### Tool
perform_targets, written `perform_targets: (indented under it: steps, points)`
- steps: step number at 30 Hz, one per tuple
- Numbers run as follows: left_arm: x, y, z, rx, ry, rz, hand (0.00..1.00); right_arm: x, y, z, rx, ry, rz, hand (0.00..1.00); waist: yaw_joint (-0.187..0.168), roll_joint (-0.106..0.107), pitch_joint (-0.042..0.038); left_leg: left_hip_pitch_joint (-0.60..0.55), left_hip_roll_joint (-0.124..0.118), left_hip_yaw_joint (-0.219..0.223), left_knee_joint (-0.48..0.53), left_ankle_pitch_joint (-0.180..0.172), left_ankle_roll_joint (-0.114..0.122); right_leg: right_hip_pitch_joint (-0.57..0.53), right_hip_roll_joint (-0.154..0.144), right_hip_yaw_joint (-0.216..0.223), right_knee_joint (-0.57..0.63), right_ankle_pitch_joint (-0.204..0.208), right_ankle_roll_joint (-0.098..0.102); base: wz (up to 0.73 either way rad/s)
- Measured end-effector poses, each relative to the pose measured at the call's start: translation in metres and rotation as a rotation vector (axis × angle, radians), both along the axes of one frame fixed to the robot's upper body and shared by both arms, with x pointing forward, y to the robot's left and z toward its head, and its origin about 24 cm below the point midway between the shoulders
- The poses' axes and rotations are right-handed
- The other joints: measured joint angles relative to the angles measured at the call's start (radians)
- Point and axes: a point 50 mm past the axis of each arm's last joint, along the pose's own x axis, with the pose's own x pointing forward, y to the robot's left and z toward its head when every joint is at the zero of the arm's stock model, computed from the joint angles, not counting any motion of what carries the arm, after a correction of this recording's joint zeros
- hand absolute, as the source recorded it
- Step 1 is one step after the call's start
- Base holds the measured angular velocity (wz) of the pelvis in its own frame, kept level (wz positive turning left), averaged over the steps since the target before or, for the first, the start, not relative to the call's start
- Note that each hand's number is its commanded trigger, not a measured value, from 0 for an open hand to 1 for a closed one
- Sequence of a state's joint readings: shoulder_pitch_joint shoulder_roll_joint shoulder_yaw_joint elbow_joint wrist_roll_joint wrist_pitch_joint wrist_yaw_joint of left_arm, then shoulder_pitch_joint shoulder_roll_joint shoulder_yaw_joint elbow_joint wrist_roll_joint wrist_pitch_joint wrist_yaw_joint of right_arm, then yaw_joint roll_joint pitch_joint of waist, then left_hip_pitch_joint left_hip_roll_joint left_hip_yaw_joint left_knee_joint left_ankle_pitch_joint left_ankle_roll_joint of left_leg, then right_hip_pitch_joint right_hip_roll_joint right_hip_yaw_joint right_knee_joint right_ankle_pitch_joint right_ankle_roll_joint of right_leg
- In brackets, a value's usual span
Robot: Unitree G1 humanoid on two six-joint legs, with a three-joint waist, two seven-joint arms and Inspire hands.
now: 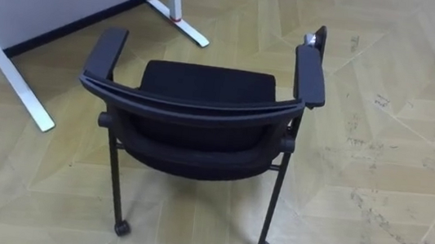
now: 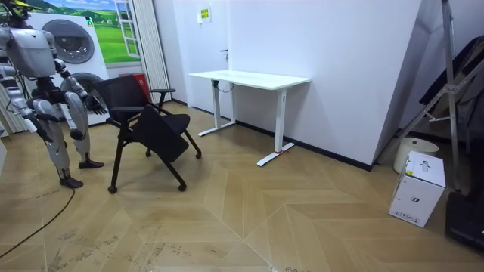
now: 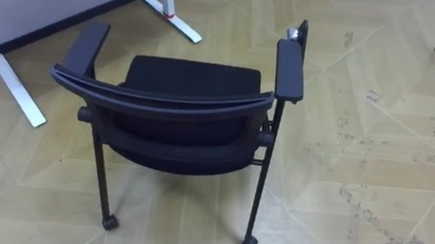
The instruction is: Push chair
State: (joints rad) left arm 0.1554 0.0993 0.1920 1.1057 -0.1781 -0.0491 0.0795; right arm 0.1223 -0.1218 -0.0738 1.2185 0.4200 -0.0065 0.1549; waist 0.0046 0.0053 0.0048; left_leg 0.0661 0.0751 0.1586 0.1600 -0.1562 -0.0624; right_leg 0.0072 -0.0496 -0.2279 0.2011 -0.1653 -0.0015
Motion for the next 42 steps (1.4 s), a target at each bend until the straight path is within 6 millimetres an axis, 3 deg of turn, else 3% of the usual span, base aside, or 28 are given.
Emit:
perform_targets:
  steps: [8, 10, 18, 24, 28, 30, 36, 42]
  points:
    - [0.029, 0.023, 0.013, 0.187, -0.07, 0.089, 0.0, -0.001, -0.009, 0.001, -0.035, 0.007, -0.03, 0.0, -0.003, 0.028, 0.004, -0.002, 0.0, 0.001, -0.001, -0.015, 0.014, -0.008, -0.001, 0.006, 0.019, -0.002, 0.004, -0.01]
    - [0.037, 0.027, 0.018, 0.223, -0.101, 0.097, 0.0, -0.002, -0.01, 0.001, -0.04, 0.011, -0.033, 0.0, -0.002, 0.03, 0.0017, -0.004, 0.0, 0.001, -0.002, -0.017, 0.016, -0.009, -0.001, 0.006, 0.02, 0.0, 0.005, 0.0]
    - [0.091, 0.049, 0.059, 0.528, -0.297, 0.018, 0.0, 0.006, -0.013, 0.003, -0.056, -0.017, -0.031, 0.0, -0.016, 0.058, -0.0077, -0.004, -0.001, -0.004, 0.003, -0.017, 0.016, -0.008, -0.001, 0.006, 0.02, 0.002, 0.005, 0.0]
    - [0.123, 0.053, 0.099, 0.714, -0.469, -0.049, 0.0, 0.007, -0.014, 0.003, -0.056, -0.02, -0.032, 0.0, -0.036, 0.06, -0.0085, 0.001, -0.002, -0.008, 0.003, -0.017, 0.016, -0.004, -0.001, 0.008, 0.023, 0.001, 0.005, -0.01]
    - [0.134, 0.053, 0.112, 0.815, -0.506, -0.167, 0.0, 0.008, -0.013, 0.003, -0.056, -0.019, -0.03, 0.0, -0.054, 0.049, -0.0022, 0.001, -0.002, -0.008, 0.003, -0.017, 0.016, -0.004, -0.001, 0.01, 0.021, 0.001, 0.005, 0.0]
    - [0.147, 0.047, 0.129, 0.885, -0.576, -0.24, 0.0, 0.006, -0.013, 0.003, -0.053, -0.008, -0.033, 0.0, -0.055, 0.041, 0.0024, -0.003, -0.002, -0.008, 0.003, -0.017, 0.016, -0.006, -0.001, 0.008, 0.019, 0.001, 0.005, 0.04]
    - [0.165, 0.037, 0.164, 0.993, -0.723, -0.314, 0.0, 0.006, -0.013, 0.003, -0.049, -0.008, -0.037, 0.0, -0.063, 0.051, 0.002, -0.002, -0.002, -0.007, 0.0, -0.017, 0.016, -0.006, 0.0, 0.012, 0.018, 0.001, 0.005, 0.0]
    - [0.172, 0.022, 0.168, 1.042, -0.744, -0.446, 0.0, 0.006, -0.014, 0.002, -0.047, 0.001, -0.038, 0.0, -0.084, 0.061, -0.0005, -0.01, -0.002, -0.007, 0.0, -0.017, 0.016, -0.004, 0.001, 0.008, 0.003, 0.004, 0.007, 0.01]
